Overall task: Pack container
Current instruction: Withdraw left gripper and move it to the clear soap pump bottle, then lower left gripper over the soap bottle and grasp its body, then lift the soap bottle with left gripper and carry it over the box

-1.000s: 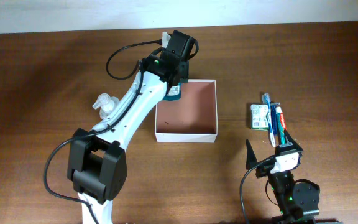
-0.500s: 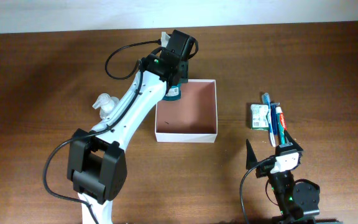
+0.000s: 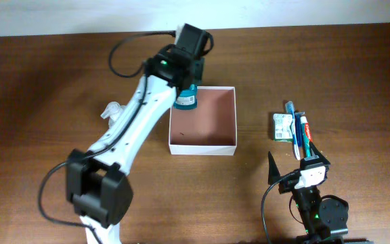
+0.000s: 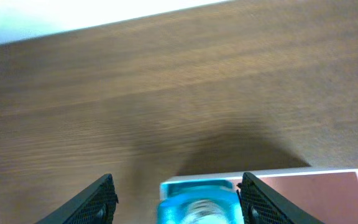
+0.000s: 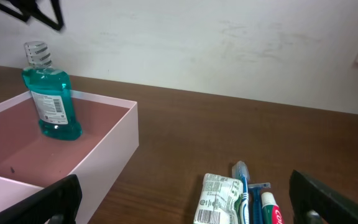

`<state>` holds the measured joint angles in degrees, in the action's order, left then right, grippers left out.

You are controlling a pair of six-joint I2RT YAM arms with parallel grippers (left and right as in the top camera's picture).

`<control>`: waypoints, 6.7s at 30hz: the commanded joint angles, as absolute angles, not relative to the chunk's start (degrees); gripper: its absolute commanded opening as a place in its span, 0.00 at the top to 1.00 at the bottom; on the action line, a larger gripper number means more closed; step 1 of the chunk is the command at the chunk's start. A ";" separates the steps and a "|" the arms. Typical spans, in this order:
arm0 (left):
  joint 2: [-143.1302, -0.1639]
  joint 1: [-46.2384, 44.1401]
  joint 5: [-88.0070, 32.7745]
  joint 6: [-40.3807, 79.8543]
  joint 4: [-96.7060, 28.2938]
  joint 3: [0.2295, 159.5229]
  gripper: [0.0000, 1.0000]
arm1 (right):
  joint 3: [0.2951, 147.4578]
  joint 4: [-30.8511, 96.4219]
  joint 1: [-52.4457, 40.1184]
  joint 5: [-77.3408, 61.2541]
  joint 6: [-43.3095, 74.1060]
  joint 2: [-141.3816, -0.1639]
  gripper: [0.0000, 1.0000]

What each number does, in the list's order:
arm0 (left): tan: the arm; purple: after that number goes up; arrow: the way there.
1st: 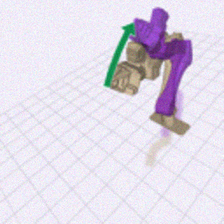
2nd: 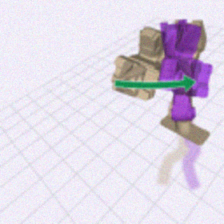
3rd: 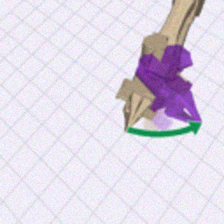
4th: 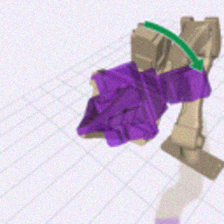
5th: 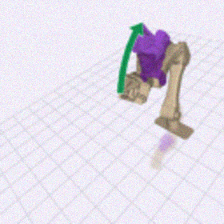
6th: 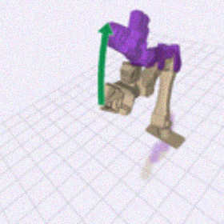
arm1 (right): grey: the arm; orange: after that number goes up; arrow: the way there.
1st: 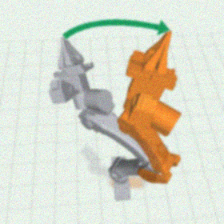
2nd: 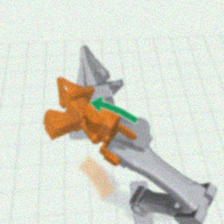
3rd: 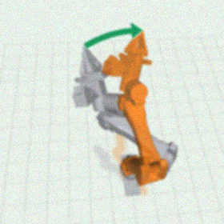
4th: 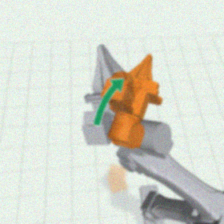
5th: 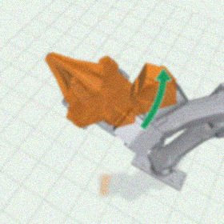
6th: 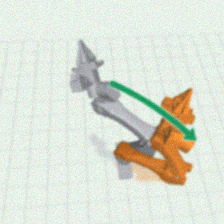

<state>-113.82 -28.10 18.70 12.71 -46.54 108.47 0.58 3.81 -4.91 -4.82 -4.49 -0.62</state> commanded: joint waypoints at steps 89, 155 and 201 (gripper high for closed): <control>-112.73 -2.59 -5.50 -14.41 -76.29 107.15 0.21 | 0.32 4.10 -4.43 -4.93 -4.25 -0.21 0.02; -112.81 -2.26 1.74 -13.30 -74.11 101.51 0.63 | 0.32 4.10 -4.43 -4.93 -4.25 -0.21 0.02; -112.81 -10.07 -3.18 -2.98 -87.59 123.55 0.72 | 0.32 4.10 -4.43 -4.93 -4.25 -0.21 0.02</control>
